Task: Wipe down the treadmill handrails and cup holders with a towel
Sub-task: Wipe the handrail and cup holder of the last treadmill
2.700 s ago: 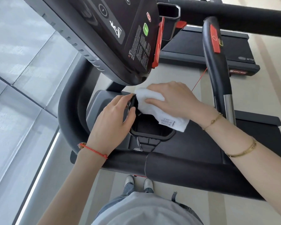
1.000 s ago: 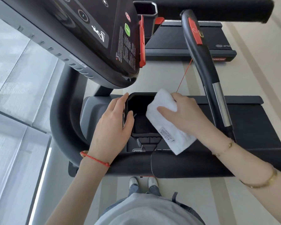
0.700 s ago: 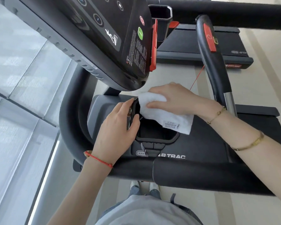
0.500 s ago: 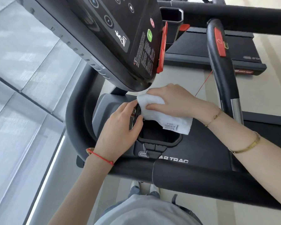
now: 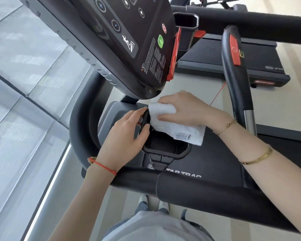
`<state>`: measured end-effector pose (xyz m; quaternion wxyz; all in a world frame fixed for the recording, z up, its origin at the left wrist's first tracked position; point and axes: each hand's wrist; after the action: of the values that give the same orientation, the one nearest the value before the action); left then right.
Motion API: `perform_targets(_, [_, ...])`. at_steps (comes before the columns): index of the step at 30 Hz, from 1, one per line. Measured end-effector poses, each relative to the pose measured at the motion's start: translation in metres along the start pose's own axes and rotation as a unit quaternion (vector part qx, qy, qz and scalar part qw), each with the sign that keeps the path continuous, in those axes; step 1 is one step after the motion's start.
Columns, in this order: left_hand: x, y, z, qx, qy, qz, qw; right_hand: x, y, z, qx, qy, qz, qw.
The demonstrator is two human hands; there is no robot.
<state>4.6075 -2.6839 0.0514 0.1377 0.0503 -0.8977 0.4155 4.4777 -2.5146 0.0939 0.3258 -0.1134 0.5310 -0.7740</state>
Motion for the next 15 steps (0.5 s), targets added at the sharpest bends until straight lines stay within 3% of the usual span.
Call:
perform_targets(8, [-0.001,-0.001,-0.003,0.002,-0.002,0.008,1.000,-0.032,0.020,-0.020,0.106,0.105,-0.106,0.983])
perform_targets(11, [-0.001,-0.001,-0.003,0.004,-0.001,0.007,1.000,-0.029,0.019,-0.019,0.124,0.126,-0.090,0.980])
perform_targets(15, [-0.002,-0.001,-0.002,0.001,0.002,0.004,1.000,-0.011,0.007,-0.008,0.064,0.052,-0.017,0.996])
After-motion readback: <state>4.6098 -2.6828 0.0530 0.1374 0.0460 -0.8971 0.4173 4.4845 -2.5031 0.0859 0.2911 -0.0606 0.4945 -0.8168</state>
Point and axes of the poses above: each hand's wrist, its own x-axis towards the middle knuckle, its own y-axis out of the palm, z = x × y, and after that the axes turned 11 degrees about y, right-handed
